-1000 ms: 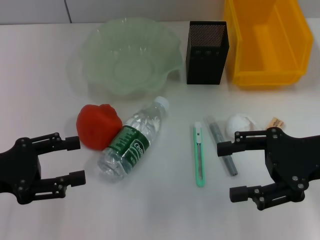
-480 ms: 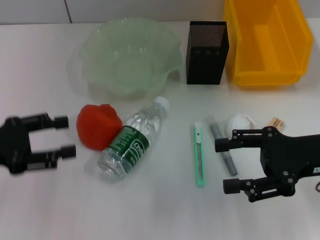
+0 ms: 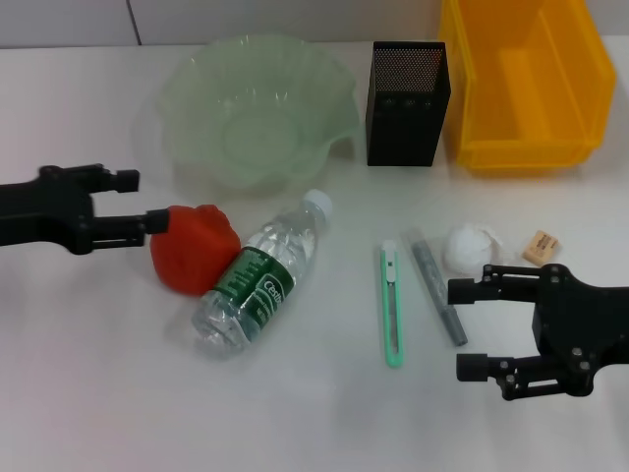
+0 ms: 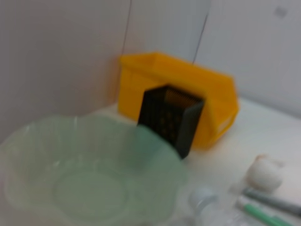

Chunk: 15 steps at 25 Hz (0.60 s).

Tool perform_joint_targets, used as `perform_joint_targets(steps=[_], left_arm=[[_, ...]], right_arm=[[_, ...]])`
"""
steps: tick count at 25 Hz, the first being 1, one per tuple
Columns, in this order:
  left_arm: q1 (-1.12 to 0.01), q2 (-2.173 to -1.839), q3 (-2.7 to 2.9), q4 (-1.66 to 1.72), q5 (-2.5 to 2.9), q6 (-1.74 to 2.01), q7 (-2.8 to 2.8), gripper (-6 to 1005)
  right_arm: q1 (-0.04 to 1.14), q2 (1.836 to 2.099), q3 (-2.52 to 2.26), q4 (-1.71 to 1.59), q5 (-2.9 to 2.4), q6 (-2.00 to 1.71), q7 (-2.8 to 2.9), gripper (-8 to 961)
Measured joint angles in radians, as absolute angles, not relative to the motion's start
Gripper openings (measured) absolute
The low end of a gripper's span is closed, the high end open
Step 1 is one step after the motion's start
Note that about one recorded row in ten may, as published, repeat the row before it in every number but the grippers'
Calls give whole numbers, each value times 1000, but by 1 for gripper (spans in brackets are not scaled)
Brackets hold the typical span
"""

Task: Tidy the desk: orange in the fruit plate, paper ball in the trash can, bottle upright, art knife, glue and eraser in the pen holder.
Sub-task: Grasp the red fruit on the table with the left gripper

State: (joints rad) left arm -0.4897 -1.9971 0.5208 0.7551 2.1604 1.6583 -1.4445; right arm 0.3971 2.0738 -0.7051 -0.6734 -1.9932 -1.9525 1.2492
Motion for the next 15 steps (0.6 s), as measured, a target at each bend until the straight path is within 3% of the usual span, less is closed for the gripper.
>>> perform_joint_targets(steps=[6, 7, 9, 15], left_arm=[[-510, -2024, 572, 749, 2205, 1548, -1460, 699], [-514, -2045, 625, 747, 2210, 1482, -1463, 696], [-516, -2055, 665, 743, 2211, 1444, -1463, 692], [-520, -2064, 725, 742, 2211, 1408, -1462, 678]], right_arm=[[386, 2074, -685, -667, -1993, -1944, 1244, 793], [385, 2074, -682, -663, -1993, -1940, 1244, 794], [385, 2074, -680, -654, -1993, -1931, 1244, 794], [390, 2072, -687, -646, -1997, -1928, 1244, 794]])
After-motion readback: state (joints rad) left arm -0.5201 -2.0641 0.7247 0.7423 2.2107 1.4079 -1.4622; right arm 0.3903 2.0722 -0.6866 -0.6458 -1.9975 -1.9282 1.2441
